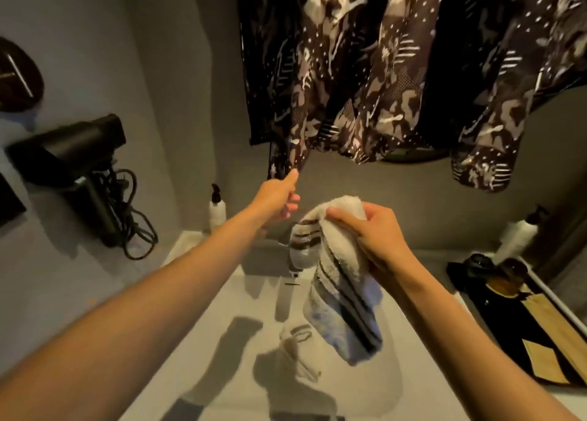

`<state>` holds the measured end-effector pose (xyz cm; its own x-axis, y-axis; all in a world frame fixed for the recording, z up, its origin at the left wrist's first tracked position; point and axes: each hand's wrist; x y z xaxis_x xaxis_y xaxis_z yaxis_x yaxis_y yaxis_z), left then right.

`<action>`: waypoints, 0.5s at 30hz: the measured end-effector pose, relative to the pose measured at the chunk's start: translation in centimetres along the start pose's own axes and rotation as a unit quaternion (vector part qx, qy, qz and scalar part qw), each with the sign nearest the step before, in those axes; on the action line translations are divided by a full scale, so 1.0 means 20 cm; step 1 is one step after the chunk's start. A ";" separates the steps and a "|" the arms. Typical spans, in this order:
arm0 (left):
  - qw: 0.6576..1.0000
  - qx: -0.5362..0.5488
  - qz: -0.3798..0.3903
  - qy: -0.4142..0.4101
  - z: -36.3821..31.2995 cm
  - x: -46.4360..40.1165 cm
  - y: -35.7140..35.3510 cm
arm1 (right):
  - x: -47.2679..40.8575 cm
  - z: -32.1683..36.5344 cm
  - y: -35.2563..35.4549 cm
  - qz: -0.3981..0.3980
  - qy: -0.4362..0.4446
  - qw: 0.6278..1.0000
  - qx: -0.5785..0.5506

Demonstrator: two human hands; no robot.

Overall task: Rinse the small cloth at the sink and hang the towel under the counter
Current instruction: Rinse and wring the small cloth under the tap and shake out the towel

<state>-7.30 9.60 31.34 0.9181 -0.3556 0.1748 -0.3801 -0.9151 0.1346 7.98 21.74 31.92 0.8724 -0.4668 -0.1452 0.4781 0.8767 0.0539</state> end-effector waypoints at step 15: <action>0.828 0.314 0.315 0.342 0.80 0.59 -0.72 | 0.39 -0.48 0.59 -0.047 -0.234 0.905 -0.352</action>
<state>10.85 15.41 15.84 0.2003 -0.8057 0.5575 -0.4280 -0.5838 -0.6899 19.42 29.62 22.05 0.8577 -0.3973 0.3263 0.5125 0.6105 -0.6038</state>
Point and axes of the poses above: each hand's wrist, its own x-axis away from the middle knuckle, its own y-axis out of the back of the hand, z = x × y, and after that the axes turned 3 degrees about y, right-handed
